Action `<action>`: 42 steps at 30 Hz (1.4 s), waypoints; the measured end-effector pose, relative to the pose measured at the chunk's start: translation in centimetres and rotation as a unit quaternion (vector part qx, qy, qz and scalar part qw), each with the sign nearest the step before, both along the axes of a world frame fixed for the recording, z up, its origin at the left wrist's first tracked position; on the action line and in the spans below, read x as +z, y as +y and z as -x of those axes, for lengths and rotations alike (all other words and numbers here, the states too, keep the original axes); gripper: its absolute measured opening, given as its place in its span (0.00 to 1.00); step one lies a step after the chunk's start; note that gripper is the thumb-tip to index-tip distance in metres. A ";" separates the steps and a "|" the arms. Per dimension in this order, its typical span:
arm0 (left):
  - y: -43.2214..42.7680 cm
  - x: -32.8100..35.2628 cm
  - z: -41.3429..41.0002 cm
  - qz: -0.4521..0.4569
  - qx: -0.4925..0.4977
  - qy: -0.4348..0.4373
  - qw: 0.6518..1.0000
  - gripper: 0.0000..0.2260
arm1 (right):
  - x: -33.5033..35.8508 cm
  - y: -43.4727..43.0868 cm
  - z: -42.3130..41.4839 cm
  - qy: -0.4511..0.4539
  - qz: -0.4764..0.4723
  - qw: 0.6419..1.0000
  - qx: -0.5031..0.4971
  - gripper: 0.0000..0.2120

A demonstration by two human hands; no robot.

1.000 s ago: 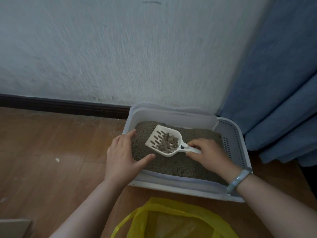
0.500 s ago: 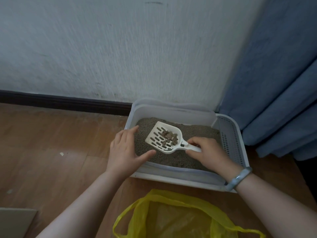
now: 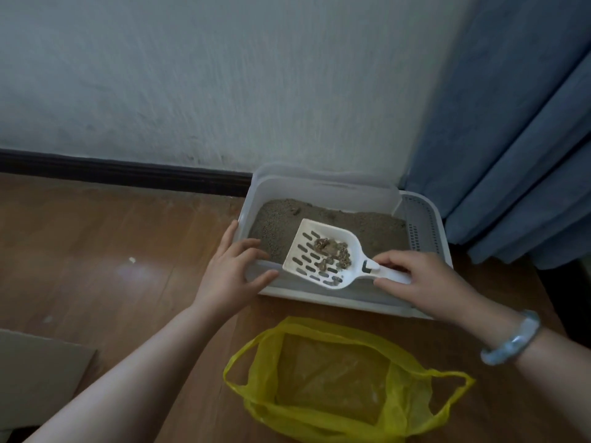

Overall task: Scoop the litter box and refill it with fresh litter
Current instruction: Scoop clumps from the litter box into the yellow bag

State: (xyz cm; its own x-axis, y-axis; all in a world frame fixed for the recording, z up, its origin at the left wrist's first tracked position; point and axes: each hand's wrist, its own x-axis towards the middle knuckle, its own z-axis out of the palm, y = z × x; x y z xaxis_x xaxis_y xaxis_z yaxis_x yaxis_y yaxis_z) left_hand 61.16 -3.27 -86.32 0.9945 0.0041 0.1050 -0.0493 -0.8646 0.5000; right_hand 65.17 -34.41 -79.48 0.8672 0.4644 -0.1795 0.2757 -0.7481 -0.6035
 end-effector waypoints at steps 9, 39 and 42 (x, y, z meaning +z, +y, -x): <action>-0.1 0.0 0.3 0.037 0.014 -0.006 0.999 0.16 | -1.8 -1.8 4.9 0.024 0.073 0.991 0.113 0.14; -0.6 0.4 0.0 0.054 0.060 -0.007 0.997 0.34 | -8.9 -3.1 8.1 -0.192 0.079 0.956 0.206 0.07; -0.4 0.3 -0.1 0.046 0.062 -0.004 0.997 0.35 | -8.7 -2.8 8.2 -0.182 0.072 0.961 0.195 0.07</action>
State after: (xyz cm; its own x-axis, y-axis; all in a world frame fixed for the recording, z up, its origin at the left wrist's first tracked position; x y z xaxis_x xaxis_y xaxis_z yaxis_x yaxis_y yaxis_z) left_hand 61.24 -3.71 -85.98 0.9849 0.1363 0.1070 0.0499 -0.8147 0.5778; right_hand 56.93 -37.24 -88.23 0.6501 0.7596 0.0172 0.7252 -0.6136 -0.3123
